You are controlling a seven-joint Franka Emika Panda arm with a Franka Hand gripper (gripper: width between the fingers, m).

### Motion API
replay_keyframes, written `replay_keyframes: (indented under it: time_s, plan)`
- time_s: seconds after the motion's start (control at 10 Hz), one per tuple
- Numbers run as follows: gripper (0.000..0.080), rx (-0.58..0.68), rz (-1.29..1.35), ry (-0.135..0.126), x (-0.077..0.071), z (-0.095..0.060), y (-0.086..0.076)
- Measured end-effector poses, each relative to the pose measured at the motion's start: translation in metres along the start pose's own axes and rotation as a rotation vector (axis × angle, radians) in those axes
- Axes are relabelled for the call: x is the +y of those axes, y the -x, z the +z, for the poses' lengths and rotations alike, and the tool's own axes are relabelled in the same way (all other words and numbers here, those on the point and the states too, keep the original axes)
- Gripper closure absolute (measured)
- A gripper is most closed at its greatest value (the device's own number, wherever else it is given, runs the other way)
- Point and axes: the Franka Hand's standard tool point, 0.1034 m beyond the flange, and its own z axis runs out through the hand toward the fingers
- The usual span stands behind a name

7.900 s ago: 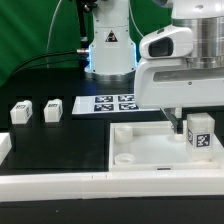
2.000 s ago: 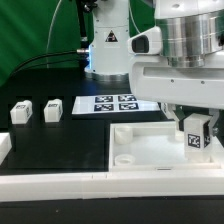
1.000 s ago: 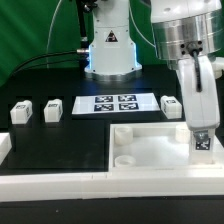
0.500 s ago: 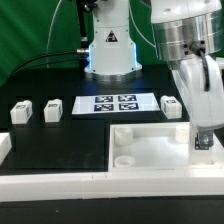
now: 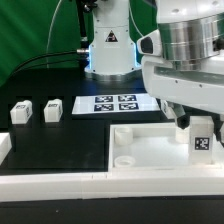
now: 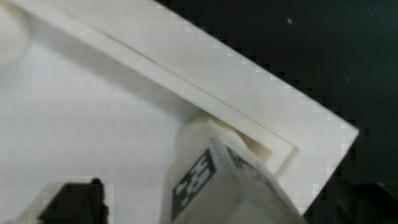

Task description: Assemble one leg

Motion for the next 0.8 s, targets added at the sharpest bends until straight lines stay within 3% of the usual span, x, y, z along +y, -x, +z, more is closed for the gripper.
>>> replay_keyframes:
  time_s: [0.3, 0.8]
  plan:
    - [0.0151, 0.023, -0.310, 0.045, -0.0032, -0.0004, 0.0062]
    - [0.0151, 0.005, -0.794, 0.061, -0.0010, -0.0017, 0.0024]
